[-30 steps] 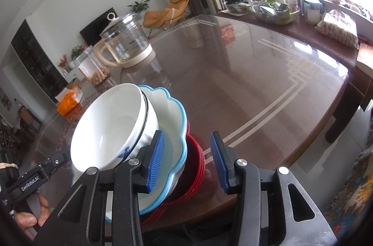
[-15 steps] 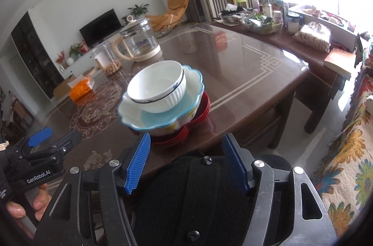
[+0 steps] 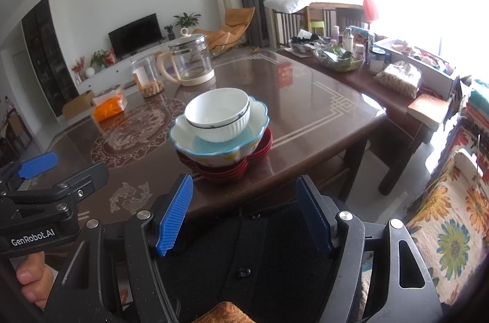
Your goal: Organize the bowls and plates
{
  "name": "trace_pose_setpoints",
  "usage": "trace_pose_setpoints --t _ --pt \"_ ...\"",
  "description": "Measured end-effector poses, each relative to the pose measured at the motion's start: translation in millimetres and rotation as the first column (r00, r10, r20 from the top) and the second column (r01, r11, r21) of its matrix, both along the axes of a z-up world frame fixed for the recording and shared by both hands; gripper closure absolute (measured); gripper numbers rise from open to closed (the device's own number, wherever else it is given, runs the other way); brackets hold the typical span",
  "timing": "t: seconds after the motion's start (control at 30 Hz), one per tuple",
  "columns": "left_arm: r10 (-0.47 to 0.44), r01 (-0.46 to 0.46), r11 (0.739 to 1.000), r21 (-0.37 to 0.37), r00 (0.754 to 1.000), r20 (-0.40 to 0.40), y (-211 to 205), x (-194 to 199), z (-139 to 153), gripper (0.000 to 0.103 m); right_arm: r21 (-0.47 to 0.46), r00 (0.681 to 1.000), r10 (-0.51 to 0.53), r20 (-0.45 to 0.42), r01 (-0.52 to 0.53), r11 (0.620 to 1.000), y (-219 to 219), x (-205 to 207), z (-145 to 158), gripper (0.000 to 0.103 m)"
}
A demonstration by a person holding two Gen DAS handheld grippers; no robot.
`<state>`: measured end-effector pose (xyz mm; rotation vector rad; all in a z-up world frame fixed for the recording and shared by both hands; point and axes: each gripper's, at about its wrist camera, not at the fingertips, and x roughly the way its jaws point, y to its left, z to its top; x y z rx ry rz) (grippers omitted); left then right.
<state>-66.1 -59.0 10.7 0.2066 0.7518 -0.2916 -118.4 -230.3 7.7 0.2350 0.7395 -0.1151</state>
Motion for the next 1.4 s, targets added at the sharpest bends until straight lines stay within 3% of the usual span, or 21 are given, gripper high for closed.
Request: trace_pose_setpoints --t 0.2,0.37,0.97,1.4 --pt "-0.001 0.001 1.0 0.007 0.999 -0.04 -6 15 -7 0.001 -0.04 0.999 -0.026 -0.039 0.025 0.999 3 8 -4 0.029" --pt "-0.006 0.009 0.998 0.06 0.998 -0.057 -15 27 -21 0.001 -0.073 0.996 -0.066 -0.057 0.062 0.995 0 9 -9 0.029" --pt "0.014 -0.013 1.0 0.01 0.985 -0.173 -2 60 -47 0.001 -0.086 0.99 -0.056 -0.13 0.045 0.995 5 36 -18 0.029" --pt "0.021 -0.023 1.0 -0.013 0.983 -0.181 3 68 -51 0.001 -0.116 0.989 -0.053 -0.138 0.037 0.993 13 46 -17 0.029"
